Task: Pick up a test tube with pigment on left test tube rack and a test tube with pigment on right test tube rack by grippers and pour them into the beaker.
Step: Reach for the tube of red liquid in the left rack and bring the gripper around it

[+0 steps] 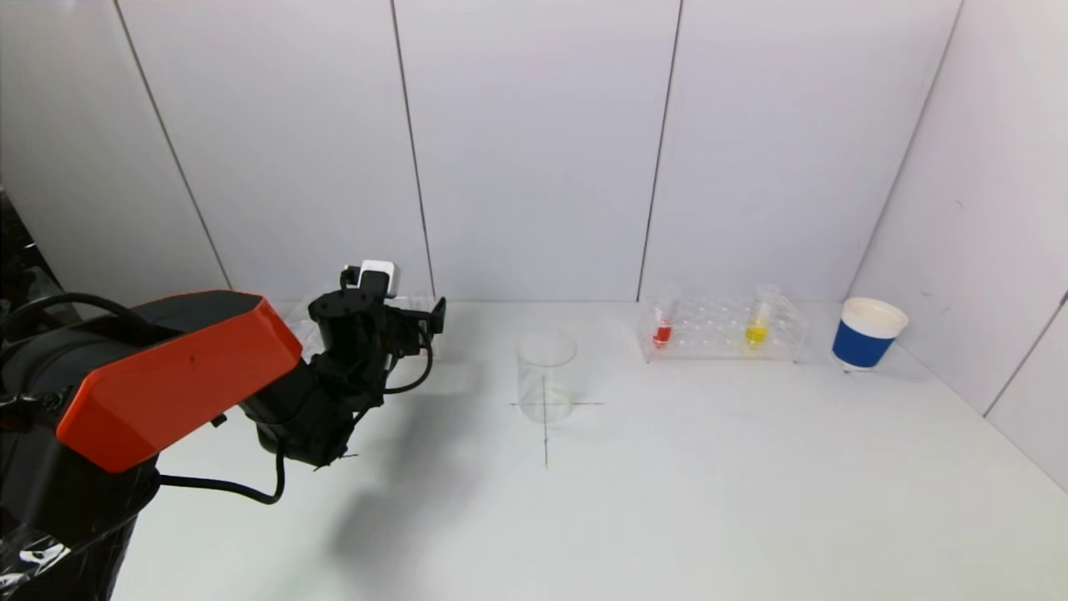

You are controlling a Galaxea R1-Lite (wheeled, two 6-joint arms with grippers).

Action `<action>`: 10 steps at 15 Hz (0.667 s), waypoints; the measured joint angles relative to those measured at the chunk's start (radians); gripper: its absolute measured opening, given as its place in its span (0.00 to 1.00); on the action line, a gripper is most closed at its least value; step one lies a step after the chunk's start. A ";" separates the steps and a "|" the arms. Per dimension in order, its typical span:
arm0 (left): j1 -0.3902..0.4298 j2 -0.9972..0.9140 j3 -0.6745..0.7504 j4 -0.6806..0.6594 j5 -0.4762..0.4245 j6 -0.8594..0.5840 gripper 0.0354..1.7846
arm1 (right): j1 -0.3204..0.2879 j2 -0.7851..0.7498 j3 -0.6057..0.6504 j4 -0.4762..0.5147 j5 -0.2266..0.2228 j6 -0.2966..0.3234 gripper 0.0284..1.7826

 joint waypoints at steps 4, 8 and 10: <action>0.000 0.004 0.000 0.001 0.000 0.000 0.99 | 0.000 0.000 0.000 0.000 0.000 0.000 0.99; -0.001 0.010 0.000 -0.003 0.000 0.000 0.99 | 0.000 0.000 0.000 0.000 0.000 0.000 0.99; -0.001 0.011 0.000 -0.003 0.000 0.001 0.99 | 0.000 0.000 0.000 0.000 0.000 0.000 0.99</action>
